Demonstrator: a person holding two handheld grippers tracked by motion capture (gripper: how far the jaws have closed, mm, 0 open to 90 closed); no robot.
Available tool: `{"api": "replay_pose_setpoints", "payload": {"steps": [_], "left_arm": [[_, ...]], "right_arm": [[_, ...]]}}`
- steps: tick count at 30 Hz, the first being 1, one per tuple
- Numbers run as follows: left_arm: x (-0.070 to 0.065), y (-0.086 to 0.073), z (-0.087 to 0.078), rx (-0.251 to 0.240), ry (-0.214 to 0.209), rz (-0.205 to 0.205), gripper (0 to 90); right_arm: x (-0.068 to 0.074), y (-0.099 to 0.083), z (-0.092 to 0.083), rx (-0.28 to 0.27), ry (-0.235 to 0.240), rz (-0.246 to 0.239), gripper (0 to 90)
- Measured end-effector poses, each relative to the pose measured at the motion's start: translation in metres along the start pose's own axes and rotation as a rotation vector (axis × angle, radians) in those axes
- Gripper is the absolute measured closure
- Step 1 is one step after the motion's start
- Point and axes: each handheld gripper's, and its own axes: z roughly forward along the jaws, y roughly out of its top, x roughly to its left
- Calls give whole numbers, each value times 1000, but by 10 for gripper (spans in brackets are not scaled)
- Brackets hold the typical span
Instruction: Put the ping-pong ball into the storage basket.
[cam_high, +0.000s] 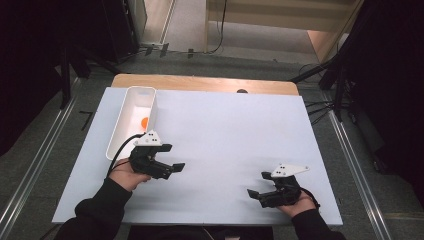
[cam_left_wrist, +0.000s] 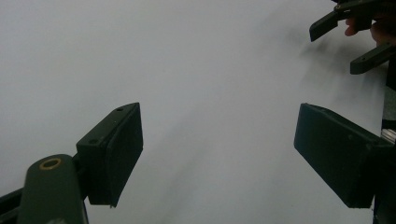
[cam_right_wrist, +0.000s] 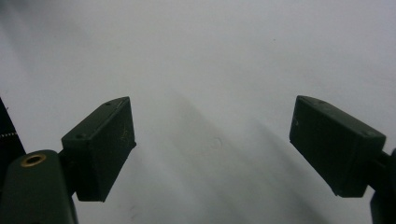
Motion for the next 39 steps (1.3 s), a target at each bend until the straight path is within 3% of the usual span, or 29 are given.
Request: {"api": "replay_pose_setpoints", "payload": {"steps": [5,7,12,21,33,35,39], "left_arm": [[-4,-4,-1,-23,18,3,163],[-6,-7,0,-4,23,20,164],[-7,-13,0,2,10,7,164],[-7,-22,0,14,8,20,164],[-8,-35,-2,37,-30,30,164],[-9,-38,-3,49,-58,45,164],[-9,-42,-4,57,-60,62,164]], "right_arm": [[1,0,0,-3,1,0,127],[0,0,0,-3,0,-1,127],[0,0,0,-1,-9,-6,127],[-1,0,0,1,-14,-1,127],[-1,0,0,2,-15,1,127],[-1,0,0,2,-15,1,127],[-1,0,0,1,-15,-1,127]]}}
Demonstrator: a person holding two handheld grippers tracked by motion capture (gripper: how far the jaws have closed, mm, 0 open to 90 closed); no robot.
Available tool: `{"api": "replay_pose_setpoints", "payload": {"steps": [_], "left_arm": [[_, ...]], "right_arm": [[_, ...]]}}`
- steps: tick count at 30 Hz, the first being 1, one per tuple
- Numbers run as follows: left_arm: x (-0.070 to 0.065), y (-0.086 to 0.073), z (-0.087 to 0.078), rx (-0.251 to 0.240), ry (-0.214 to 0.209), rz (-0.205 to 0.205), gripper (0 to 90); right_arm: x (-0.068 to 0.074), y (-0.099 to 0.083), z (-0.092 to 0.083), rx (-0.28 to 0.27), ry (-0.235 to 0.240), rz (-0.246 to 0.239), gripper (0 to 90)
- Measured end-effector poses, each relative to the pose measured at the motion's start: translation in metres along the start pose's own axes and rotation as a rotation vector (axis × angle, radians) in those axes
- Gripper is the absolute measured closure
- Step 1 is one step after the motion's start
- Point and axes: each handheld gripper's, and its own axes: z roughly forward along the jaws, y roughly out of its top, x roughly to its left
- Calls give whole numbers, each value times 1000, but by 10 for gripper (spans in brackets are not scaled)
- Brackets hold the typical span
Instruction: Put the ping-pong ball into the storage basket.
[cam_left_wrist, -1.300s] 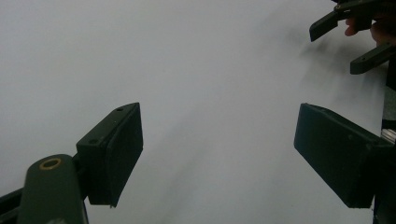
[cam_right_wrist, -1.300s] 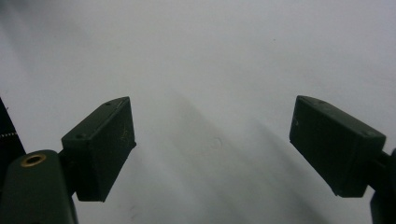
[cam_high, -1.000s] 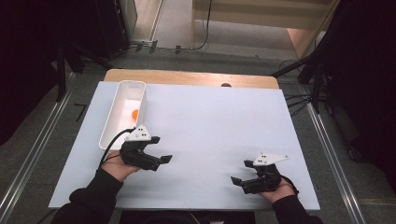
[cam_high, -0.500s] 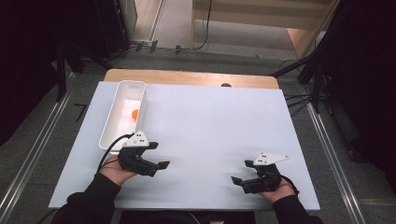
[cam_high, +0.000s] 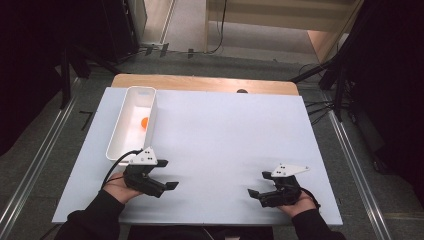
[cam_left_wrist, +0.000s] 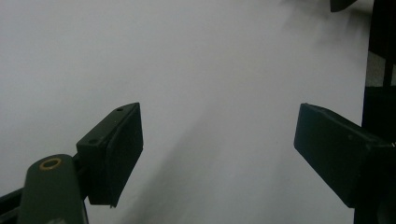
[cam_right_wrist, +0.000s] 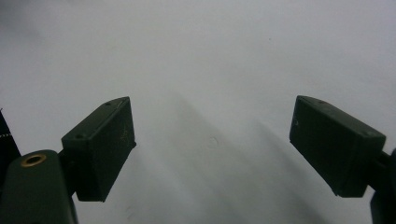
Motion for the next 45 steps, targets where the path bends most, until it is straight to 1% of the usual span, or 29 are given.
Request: {"api": "replay_pose_setpoints", "payload": {"steps": [6,8,9,12,14,16,17,18,22,26,45], "left_arm": [[0,-6,-3,5,-3,0,164],[0,-8,-4,19,-10,5,164],[-1,-9,-5,23,-7,12,164],[-1,-12,-7,22,-6,14,164],[-3,-14,-8,32,-2,15,164],[-4,-15,-8,42,13,32,164],[-4,-16,-9,43,18,36,164],[-4,-16,-9,41,18,37,164],[-5,-18,-12,39,19,35,164],[-7,-20,-16,31,30,34,164],[-7,-19,-16,30,28,35,164]], "right_arm": [[0,0,-1,-12,-3,2,127],[0,0,-1,-11,0,6,127],[0,0,-1,-11,-2,5,127],[0,0,-1,-14,-1,1,127],[0,0,-1,-12,-1,4,127],[0,0,-2,-12,-1,5,127],[-1,0,-2,-14,-3,-1,127],[0,0,-2,-17,-4,4,127],[-1,0,-2,-19,-3,2,127],[-1,0,-3,-19,-3,3,127],[-1,0,-3,-16,-5,0,127]]}}
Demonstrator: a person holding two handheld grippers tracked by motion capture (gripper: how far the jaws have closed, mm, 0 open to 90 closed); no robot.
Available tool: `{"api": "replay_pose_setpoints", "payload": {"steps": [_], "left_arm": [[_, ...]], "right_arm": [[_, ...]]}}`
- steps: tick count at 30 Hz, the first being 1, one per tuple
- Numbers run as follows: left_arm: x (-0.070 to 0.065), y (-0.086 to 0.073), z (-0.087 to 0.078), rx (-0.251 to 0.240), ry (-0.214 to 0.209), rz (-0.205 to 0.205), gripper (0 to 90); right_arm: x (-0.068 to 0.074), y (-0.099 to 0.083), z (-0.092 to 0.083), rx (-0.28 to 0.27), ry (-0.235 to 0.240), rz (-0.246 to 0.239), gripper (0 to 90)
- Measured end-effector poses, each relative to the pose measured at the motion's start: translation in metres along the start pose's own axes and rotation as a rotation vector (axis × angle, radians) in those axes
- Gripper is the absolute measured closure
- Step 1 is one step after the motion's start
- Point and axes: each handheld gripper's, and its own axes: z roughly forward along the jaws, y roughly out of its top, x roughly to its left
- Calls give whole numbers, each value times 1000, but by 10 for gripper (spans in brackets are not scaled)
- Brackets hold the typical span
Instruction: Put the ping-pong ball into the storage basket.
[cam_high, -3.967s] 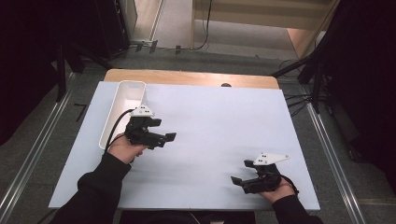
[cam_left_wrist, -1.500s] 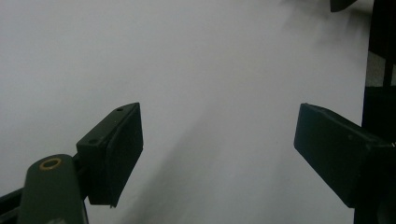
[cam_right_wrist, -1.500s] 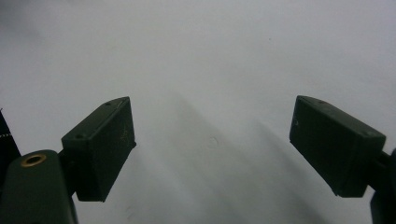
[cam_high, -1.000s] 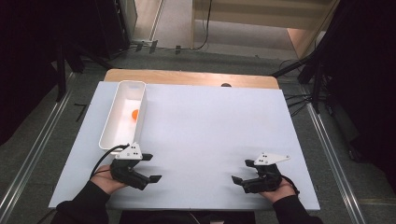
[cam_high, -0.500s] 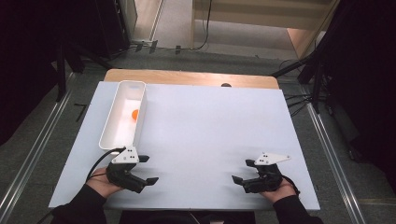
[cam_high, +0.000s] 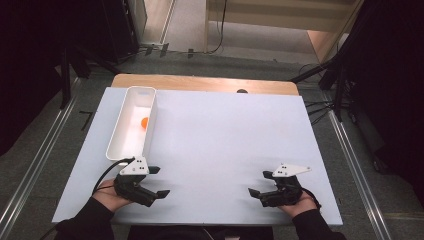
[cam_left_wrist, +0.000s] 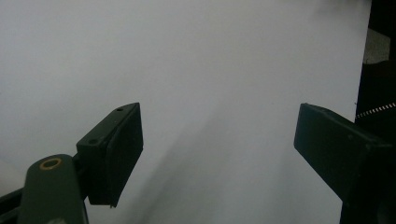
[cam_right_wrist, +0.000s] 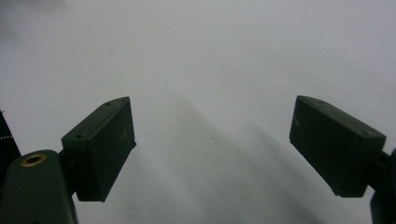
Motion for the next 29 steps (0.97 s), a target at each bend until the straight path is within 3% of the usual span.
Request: {"api": "replay_pose_setpoints", "payload": {"steps": [29], "left_arm": [[0,0,1,6,-4,2,164]], "right_arm": [[0,0,0,1,-1,0,127]]}}
